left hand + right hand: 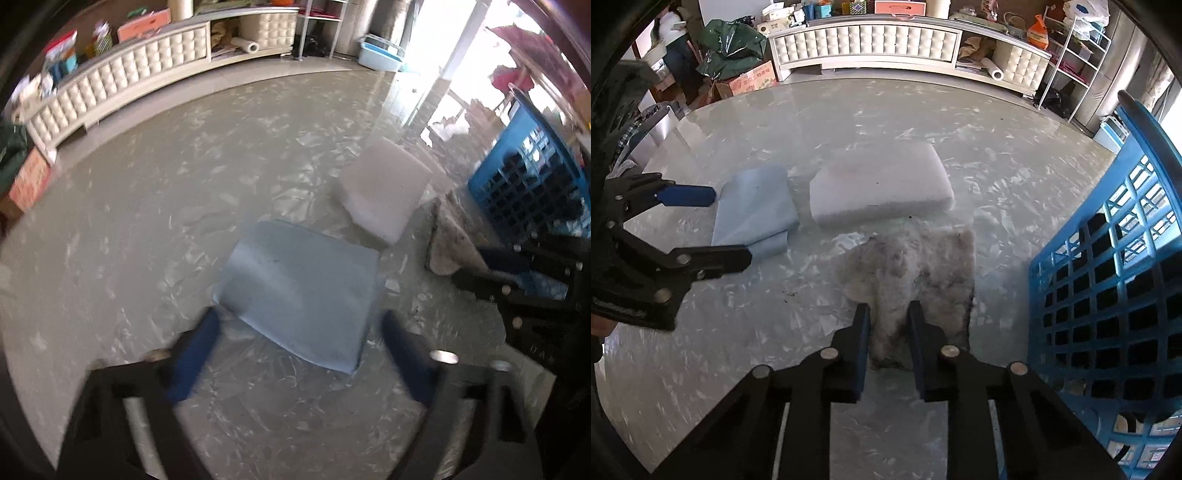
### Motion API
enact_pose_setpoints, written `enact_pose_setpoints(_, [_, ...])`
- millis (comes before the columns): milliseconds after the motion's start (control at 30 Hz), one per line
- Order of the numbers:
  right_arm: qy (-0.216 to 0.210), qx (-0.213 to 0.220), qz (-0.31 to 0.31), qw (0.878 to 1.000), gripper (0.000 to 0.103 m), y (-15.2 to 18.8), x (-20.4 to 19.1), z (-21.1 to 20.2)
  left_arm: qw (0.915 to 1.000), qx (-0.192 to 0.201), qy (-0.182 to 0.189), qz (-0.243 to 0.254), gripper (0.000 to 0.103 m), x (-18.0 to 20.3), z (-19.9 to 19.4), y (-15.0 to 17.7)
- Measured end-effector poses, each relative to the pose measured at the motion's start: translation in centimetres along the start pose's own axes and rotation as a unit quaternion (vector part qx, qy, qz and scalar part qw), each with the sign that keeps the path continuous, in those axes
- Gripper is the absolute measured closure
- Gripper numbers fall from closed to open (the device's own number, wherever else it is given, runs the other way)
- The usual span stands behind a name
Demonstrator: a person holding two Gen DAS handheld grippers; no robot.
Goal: Organize soft objects
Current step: 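Grasp the grey fuzzy pad with the right gripper while the left grasps the light-blue cloth, then lower the grey pad into the basket and open the right gripper while the left holds the blue cloth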
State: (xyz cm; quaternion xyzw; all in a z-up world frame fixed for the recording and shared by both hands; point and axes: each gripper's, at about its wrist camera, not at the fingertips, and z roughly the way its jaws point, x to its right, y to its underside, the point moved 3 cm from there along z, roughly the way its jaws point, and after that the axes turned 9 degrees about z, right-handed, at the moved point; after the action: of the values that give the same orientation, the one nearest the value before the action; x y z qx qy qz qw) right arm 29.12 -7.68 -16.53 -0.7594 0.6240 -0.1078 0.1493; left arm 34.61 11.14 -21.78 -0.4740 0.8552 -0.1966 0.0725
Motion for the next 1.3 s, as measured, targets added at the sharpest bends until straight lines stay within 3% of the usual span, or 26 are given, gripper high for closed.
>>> enact_pose_setpoints(33, [0.0, 0.0, 0.0, 1.0, 0.084, -0.1, -0.1, 0.0, 1.0, 0.003, 0.002, 0.007, 0.058, 0.2, -0.1, -0.2])
enact_pose_setpoints(100, [0.001, 0.001, 0.001, 1.0, 0.084, -0.1, -0.1, -0.1, 0.9998, 0.003, 0.018, 0.007, 0.064, 0.5, -0.1, -0.5])
enact_pose_setpoints(167, [0.002, 0.003, -0.001, 1.0, 0.084, -0.1, 0.0, -0.1, 0.9997, 0.001, 0.022, 0.008, 0.08, 0.5, 0.0, -0.6])
enact_pose_setpoints(267, [-0.001, 0.005, 0.002, 1.0, 0.087, 0.0, 0.1, -0.2, 0.9997, -0.003, 0.025, 0.004, 0.089, 0.5, 0.0, -0.4])
enact_pose_setpoints(800, [-0.033, 0.027, -0.024, 0.999, 0.089, 0.3, -2.3, -5.5, 0.9993, 0.015, 0.027, -0.019, 0.093, 2.3, -4.2, 2.8])
enact_pose_setpoints(1300, [-0.068, 0.066, -0.087, 0.992, 0.089, 1.9, -2.7, -14.9, 0.9992, 0.006, -0.001, -0.04, 0.093, 6.3, -10.0, 7.5])
